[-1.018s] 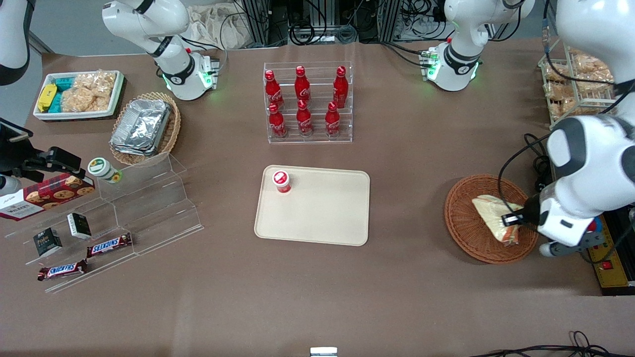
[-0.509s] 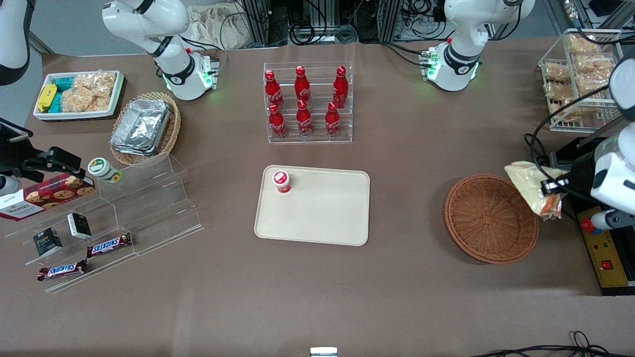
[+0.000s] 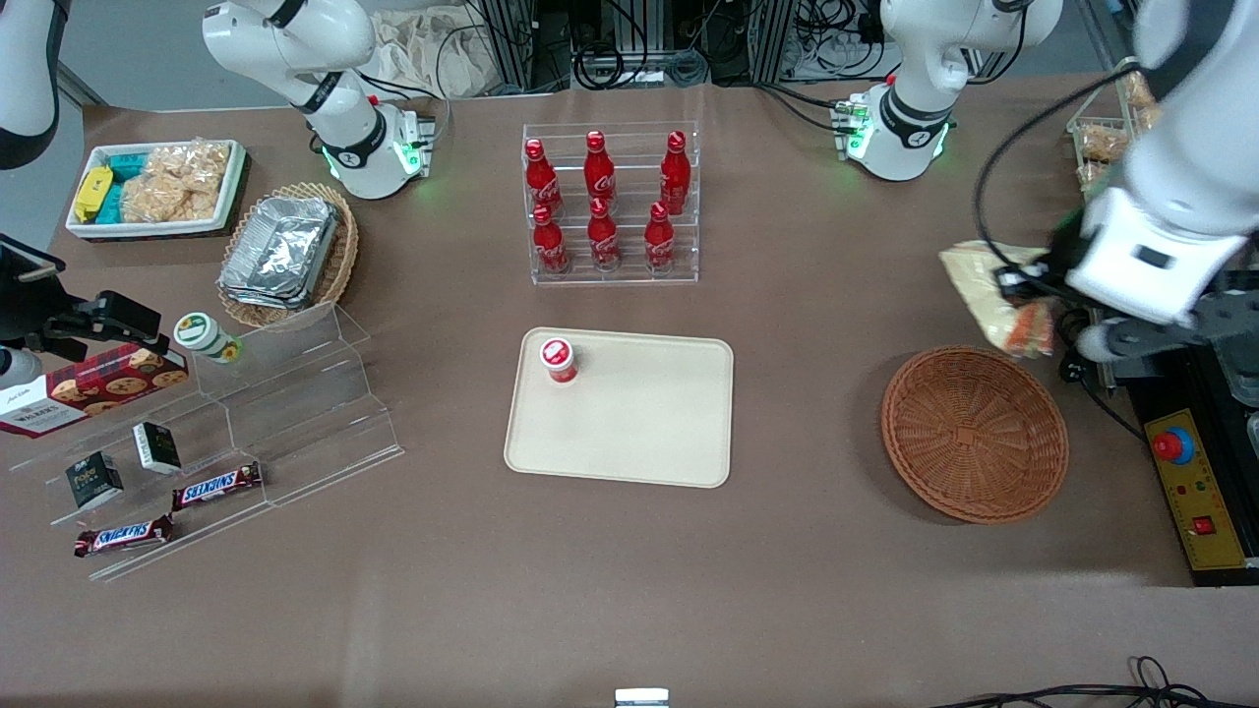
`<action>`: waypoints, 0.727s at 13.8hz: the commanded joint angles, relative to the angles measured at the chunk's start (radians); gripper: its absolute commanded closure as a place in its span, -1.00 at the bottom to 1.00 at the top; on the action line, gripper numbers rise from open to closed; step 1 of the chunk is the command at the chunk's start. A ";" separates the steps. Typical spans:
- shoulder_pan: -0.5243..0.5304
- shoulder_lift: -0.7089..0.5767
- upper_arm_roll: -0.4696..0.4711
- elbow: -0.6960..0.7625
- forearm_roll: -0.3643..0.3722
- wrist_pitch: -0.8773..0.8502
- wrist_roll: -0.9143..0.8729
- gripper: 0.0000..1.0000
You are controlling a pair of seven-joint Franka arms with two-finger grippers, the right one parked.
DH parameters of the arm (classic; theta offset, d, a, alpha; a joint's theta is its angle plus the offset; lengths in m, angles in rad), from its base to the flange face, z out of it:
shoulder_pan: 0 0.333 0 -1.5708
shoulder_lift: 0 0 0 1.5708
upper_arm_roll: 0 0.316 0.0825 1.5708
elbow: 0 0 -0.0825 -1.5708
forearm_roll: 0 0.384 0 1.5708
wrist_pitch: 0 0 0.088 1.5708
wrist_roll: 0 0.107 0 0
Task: Place sandwich from basket to tray
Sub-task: 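Carry the held sandwich over to the cream tray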
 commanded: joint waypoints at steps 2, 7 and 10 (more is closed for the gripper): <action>-0.146 0.041 0.007 0.006 0.012 -0.013 -0.195 0.90; -0.236 0.187 0.003 0.004 -0.076 0.120 -0.334 0.90; -0.285 0.294 0.003 0.003 -0.090 0.237 -0.398 0.90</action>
